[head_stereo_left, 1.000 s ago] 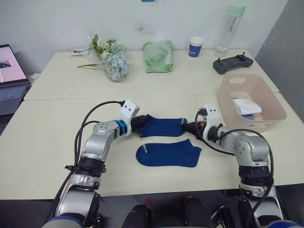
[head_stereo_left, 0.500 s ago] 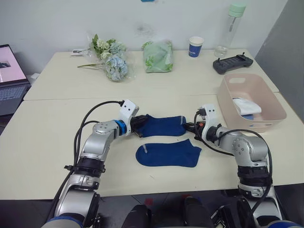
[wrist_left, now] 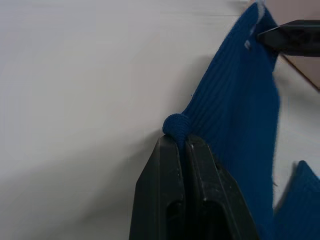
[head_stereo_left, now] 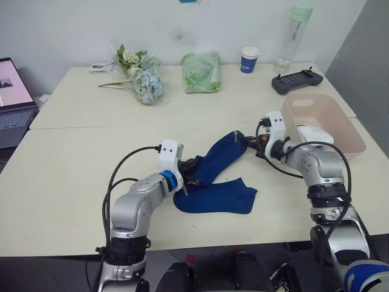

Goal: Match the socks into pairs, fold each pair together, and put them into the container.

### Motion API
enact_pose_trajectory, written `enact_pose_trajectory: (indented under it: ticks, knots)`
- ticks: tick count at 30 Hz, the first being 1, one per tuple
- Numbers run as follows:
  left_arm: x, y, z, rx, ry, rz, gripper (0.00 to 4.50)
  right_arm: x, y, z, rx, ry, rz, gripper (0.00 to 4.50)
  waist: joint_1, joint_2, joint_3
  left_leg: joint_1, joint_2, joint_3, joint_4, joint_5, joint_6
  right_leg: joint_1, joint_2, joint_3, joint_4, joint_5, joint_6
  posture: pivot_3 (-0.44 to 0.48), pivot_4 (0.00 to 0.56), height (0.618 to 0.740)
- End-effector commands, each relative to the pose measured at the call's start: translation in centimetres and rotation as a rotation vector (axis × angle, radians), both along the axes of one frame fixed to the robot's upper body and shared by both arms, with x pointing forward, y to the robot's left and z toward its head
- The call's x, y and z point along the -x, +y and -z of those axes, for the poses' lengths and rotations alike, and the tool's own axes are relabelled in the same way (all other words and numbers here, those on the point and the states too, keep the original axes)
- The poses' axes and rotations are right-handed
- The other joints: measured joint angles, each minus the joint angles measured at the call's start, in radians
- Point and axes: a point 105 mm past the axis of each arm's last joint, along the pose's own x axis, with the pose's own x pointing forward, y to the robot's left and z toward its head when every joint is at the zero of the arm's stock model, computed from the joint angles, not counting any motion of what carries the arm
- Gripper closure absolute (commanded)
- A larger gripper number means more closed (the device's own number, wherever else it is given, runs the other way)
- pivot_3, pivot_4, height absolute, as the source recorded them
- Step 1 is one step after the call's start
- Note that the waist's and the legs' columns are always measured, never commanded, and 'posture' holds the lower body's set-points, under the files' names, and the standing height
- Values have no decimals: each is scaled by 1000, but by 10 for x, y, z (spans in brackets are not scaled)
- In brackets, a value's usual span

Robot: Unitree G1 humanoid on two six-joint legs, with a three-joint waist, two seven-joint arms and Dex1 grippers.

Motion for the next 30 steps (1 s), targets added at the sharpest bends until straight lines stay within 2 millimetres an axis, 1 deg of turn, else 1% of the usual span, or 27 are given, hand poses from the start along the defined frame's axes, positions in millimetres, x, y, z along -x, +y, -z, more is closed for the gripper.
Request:
enact_pose_trajectory:
  ticks: [1,4,6,9,11,13,14,17,18,20,21,22,24,26,28,30]
  knots:
    - [4,-5,-6,46,8,-32,4500,-10,17,-12,23,-75,-66,4467,-1,0,0,0,0,0,0,0,0,0,0,0,0,0,0,0,150,740]
    - [11,-12,9,67,72,-15,4500,-15,34,-8,44,-81,-124,4467,-3,0,0,0,0,1,0,0,0,0,0,0,0,0,0,0,150,740]
    - [13,-13,10,82,79,-12,4500,-16,39,-6,46,-83,-143,4467,-2,0,0,0,0,0,0,0,0,0,0,0,0,0,0,0,150,740]
    - [11,-10,7,109,72,-35,3798,-17,43,-5,64,-106,-167,4500,3,0,0,0,0,0,0,0,0,0,0,0,-1,0,0,0,150,740]
    - [11,-10,5,114,69,-34,3206,-18,44,-5,71,-119,-172,4500,3,0,0,0,0,0,0,0,0,1,0,0,-2,0,0,0,150,740]
    - [15,-8,6,106,70,-21,2613,-16,46,-7,71,-137,-183,3993,2,0,0,0,0,0,0,0,0,1,0,0,-2,0,0,0,150,740]
    - [17,-4,5,78,58,-11,2272,-17,44,-10,69,-156,-170,3732,1,0,0,0,0,0,0,0,0,1,0,0,-2,0,0,0,150,740]
    - [24,17,0,-14,11,17,1353,-15,33,-22,85,-222,-149,2694,-4,0,0,0,0,0,-1,0,0,0,1,0,-1,0,0,0,150,740]
    - [25,25,-4,-43,-10,26,1045,-14,29,-25,93,-243,-147,2340,-4,0,0,0,0,0,-1,0,0,-1,1,0,-1,0,0,0,150,740]
    - [25,37,-21,-48,-74,60,400,-9,21,-34,111,-294,-137,1616,-1,0,0,0,0,0,-1,0,-1,-1,1,0,-1,0,0,0,150,740]
    - [24,41,-31,-33,-102,86,58,-4,19,-36,119,-308,-152,1264,0,1,0,-1,0,0,-1,0,0,-1,1,0,-1,0,0,0,150,740]
    - [19,47,-42,-31,-145,104,0,5,21,-39,138,-343,-207,948,1,0,0,-1,0,0,-1,0,0,-1,0,0,-1,0,0,0,150,740]
    - [4,57,-52,-68,-192,113,0,26,28,-40,168,-367,-319,948,8,0,0,-2,0,-1,0,0,0,-1,0,-1,-2,0,0,0,150,740]
    - [-14,60,-51,-146,-231,131,0,47,37,-40,167,-381,-433,948,8,0,0,-2,-1,-1,0,0,0,-1,0,-2,-2,0,0,0,150,740]
    - [-33,56,-50,-166,-252,153,0,67,46,-38,179,-383,-534,948,5,1,0,-1,-1,-1,0,0,0,1,0,-2,-3,0,0,0,150,740]
    - [-51,43,-50,-166,-273,192,0,87,54,-32,241,-409,-669,948,7,0,0,0,-1,-2,0,0,0,3,0,-3,-4,0,0,0,150,740]
